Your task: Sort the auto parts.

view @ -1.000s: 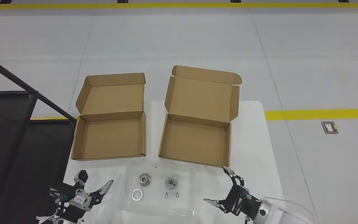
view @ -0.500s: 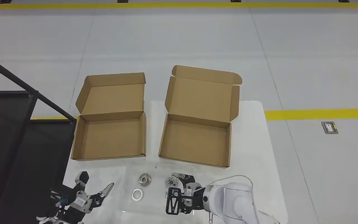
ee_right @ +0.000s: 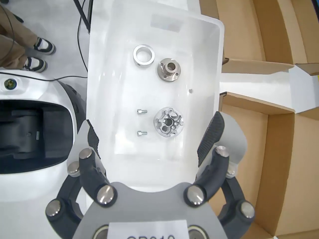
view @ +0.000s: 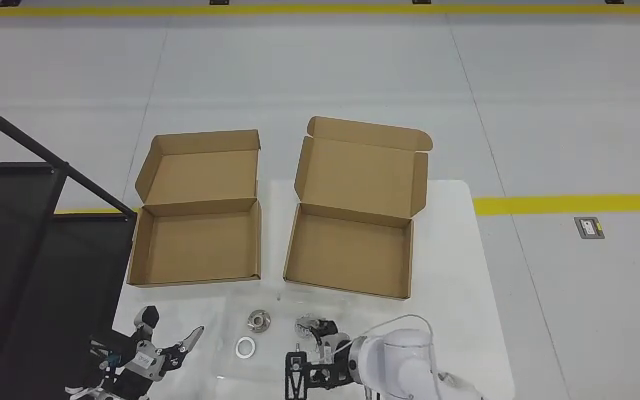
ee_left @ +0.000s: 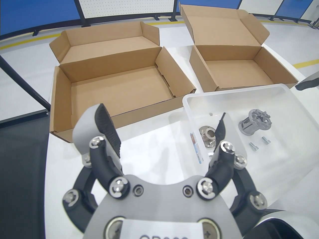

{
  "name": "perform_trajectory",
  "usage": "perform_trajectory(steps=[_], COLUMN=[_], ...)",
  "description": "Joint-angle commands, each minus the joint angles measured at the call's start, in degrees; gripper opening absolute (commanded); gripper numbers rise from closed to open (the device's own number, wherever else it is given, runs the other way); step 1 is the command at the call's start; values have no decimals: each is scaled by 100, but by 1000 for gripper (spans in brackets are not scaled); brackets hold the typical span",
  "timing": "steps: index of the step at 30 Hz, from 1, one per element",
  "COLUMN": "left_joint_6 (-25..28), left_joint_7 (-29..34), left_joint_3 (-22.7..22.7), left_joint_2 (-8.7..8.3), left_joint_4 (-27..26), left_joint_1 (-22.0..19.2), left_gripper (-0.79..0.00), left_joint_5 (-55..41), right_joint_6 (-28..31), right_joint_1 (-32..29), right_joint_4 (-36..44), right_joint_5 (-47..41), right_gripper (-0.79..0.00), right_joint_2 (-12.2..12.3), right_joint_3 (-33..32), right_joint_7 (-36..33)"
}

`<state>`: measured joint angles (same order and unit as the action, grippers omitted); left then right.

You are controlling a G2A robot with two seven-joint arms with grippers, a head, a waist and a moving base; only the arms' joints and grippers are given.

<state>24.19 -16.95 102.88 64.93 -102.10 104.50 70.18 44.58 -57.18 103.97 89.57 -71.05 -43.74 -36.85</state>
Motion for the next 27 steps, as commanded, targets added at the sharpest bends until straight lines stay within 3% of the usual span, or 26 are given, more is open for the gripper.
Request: perform_trajectory(steps=[1,11,22,23,27], left_joint_6=[0,0,0,0,0], left_joint_7=[0,0,0,0,0], left_joint_3=[0,0,0,0,0], left_joint_2=[0,0,0,0,0], left_joint_4=[0,0,0,0,0], left_joint_1=[0,0,0,0,0], left_gripper=[0,0,0,0,0], left_joint_5=[0,0,0,0,0], right_joint_6=[-94,-121,-359,-463,-459], right_joint_1=[295,1542,1903,1897,1908], right_joint_4=[-309,-1755,-2531,-2564,-2668], right_joint_5=[-47,-889,-862,-800,-756], right_gripper=[0,0,0,-9,-166], right_joint_2=[-109,-676,-934,-945,-980], right_joint_3=[273,1107,1348,1350,1359], right_joint_7=[-218,-997,-1017,-1013,-989])
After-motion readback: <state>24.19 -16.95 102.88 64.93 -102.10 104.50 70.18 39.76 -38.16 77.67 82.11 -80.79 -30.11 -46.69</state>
